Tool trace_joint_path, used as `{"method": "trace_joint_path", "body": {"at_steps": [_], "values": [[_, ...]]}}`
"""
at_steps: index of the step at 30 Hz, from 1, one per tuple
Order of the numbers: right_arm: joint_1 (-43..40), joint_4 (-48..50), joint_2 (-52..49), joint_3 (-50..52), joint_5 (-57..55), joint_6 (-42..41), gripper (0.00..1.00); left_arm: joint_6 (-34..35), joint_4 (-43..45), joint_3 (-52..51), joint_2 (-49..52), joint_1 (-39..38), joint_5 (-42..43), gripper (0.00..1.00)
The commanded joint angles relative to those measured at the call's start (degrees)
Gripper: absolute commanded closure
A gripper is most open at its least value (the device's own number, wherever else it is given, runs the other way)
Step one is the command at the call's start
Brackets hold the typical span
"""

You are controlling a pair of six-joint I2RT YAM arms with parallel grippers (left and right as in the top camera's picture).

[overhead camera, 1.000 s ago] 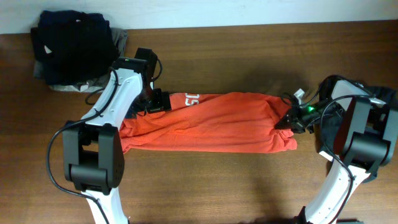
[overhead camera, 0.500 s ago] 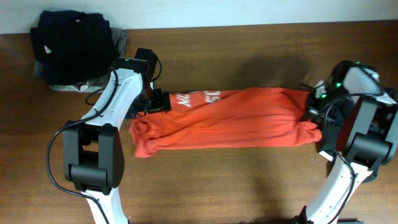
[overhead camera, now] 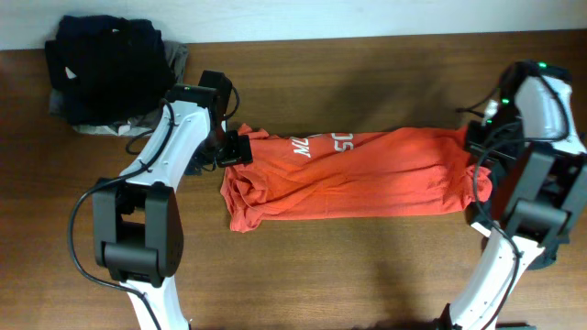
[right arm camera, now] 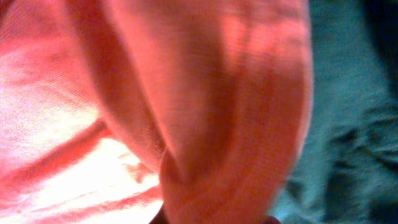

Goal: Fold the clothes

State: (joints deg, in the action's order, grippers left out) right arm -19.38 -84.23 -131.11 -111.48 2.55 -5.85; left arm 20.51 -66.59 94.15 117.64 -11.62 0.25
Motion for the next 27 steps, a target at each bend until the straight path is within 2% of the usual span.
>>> {"method": "trace_joint_path", "body": {"at_steps": [1, 12, 18, 20, 23, 25, 26, 27], "values": [[5.81, -0.63, -0.31, -0.94, -8.74, -4.98, 0.96, -0.85, -0.04, -0.5, 0.66, 0.13, 0.44, 0.01], [19.67, -3.06, -0.31, -0.94, -11.15, -9.57, 0.96, -0.87, -0.28, -0.5, 0.66, 0.15, 0.44, 0.01], [24.39, -4.96, -0.31, -0.92, -10.08, -9.7, 0.96, -0.87, -0.28, -0.5, 0.66, 0.13, 0.44, 0.01], [25.59, -5.4, -0.31, -0.92, -9.7, -9.68, 0.92, -0.87, -0.26, -0.5, 0.66, 0.13, 0.44, 0.01], [27.17, -6.05, -0.31, -0.92, -8.92, -9.7, 0.91, -0.87, -0.26, -0.5, 0.66, 0.13, 0.44, 0.01], [28.11, -6.4, -0.31, -0.92, -8.79, -9.68, 0.78, -0.85, -0.26, -0.5, 0.66, 0.15, 0.44, 0.01], [28.81, -6.43, -0.31, -0.92, -8.81, -9.66, 0.38, -0.85, -0.26, -0.5, 0.66, 0.15, 0.44, 0.01], [29.07, -6.43, -0.31, -0.92, -8.81, -9.66, 0.37, -0.85, -0.26, -0.5, 0.66, 0.13, 0.44, 0.01]]}}
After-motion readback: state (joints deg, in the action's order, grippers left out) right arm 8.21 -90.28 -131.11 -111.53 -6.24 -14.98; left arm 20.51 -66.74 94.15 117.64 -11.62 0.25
